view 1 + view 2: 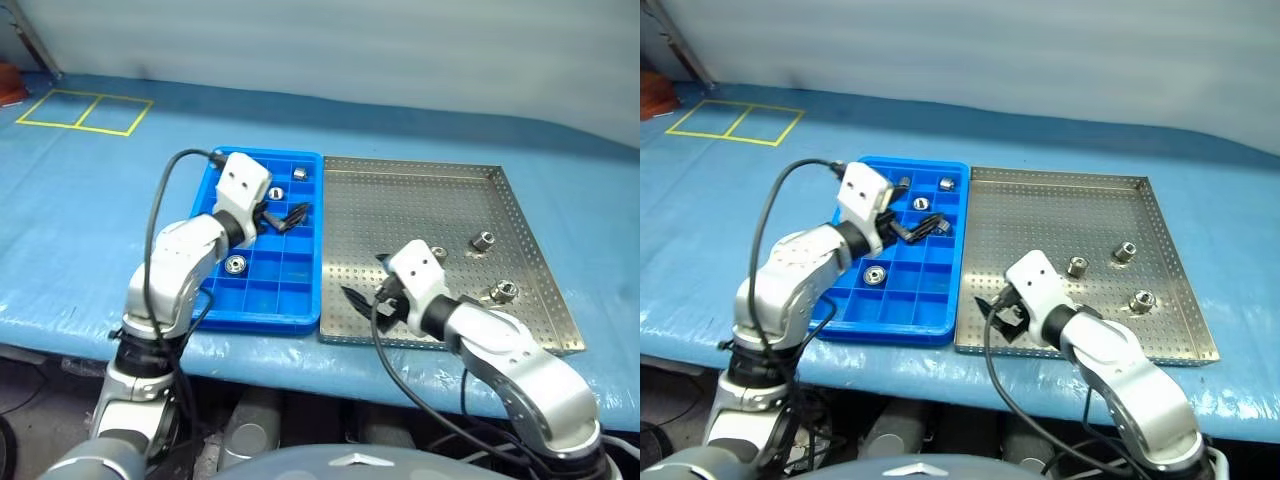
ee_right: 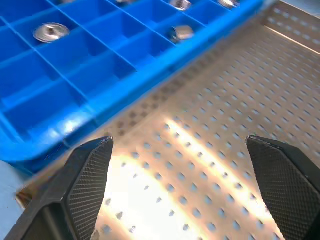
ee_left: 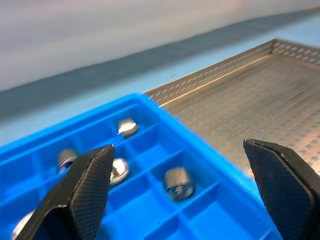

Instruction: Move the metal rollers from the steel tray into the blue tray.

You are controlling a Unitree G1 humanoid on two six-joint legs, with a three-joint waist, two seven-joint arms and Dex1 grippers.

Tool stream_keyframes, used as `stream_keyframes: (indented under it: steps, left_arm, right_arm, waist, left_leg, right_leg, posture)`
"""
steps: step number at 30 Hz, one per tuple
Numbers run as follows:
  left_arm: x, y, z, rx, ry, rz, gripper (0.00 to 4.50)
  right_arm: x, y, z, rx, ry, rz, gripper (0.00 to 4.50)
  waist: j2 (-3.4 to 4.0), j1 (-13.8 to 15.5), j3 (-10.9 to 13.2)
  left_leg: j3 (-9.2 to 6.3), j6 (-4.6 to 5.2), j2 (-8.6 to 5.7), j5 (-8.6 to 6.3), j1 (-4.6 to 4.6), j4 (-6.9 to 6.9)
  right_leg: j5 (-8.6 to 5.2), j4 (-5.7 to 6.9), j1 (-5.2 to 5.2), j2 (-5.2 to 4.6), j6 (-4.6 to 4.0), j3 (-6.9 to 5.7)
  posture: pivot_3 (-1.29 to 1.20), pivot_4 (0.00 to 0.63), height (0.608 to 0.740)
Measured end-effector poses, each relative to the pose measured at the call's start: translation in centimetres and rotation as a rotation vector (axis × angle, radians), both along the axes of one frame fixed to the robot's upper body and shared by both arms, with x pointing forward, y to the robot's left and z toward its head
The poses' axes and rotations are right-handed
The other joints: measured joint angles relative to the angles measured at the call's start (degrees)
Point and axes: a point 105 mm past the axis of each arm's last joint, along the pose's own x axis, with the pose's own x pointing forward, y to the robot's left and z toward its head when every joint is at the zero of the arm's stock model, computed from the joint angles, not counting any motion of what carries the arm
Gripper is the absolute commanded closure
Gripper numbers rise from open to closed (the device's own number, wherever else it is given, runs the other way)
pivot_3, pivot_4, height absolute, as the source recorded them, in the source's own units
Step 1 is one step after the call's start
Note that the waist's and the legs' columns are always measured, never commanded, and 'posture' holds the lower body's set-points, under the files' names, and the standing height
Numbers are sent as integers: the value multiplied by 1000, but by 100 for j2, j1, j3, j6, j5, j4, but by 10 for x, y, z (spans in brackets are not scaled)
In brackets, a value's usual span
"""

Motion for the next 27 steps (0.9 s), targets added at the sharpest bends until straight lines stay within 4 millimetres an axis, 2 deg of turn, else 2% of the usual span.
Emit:
stream_keyframes:
  steps: [6,9,10,11,16,18,23,27]
  left_arm:
    - [10,-76,-10,-14,48,-254,17]
    - [12,-100,-19,1,57,-301,17]
    - [13,-102,-20,4,57,-306,17]
    - [13,-116,-23,-5,68,-326,17]
    - [19,-150,-39,3,97,-318,17]
    - [22,-153,-50,20,103,-296,17]
    - [37,-135,-85,43,179,-169,17]
    - [46,-123,-99,42,212,-72,17]
  right_arm:
    - [-19,-39,-2,-35,9,-213,0]
    - [-24,-47,-7,-40,22,-270,0]
    - [-24,-48,-7,-41,25,-276,0]
    - [-26,-50,-8,-35,20,-299,0]
    - [-31,-52,-11,-11,0,-352,0]
    - [-33,-52,-11,0,-9,-366,0]
    - [-37,-52,-13,9,-15,-394,0]
    - [-37,-50,-12,11,-24,-395,0]
  waist:
    - [0,-316,0]
    - [1,-524,0]
    - [2,-560,-1]
    - [3,-606,-1]
    - [3,-761,-1]
    - [4,-851,-2]
    - [4,-993,-2]
    - [3,-1037,-1]
  left_leg:
    - [8,0,-1,0,-1,2]
    - [6,1,2,0,7,3]
    - [7,1,2,0,9,3]
    - [7,1,3,0,11,4]
    - [11,3,2,-2,9,6]
    - [15,5,4,-3,12,2]
    - [17,5,8,-3,14,2]
    - [24,5,6,-3,13,5]
  right_leg:
    - [-1,2,1,13,0,3]
    - [1,6,-1,14,4,19]
    - [1,7,-1,14,4,21]
    - [1,8,1,16,4,22]
    - [4,4,-2,18,9,30]
    - [4,4,-4,20,10,35]
    - [5,10,-6,23,10,37]
    - [9,8,-5,19,18,44]
  posture:
    - [-24,150,740]
    - [-93,150,740]
    - [-93,150,740]
    - [-111,150,740]
    - [-161,150,740]
    - [-187,150,740]
    - [-205,150,740]
    - [-226,150,740]
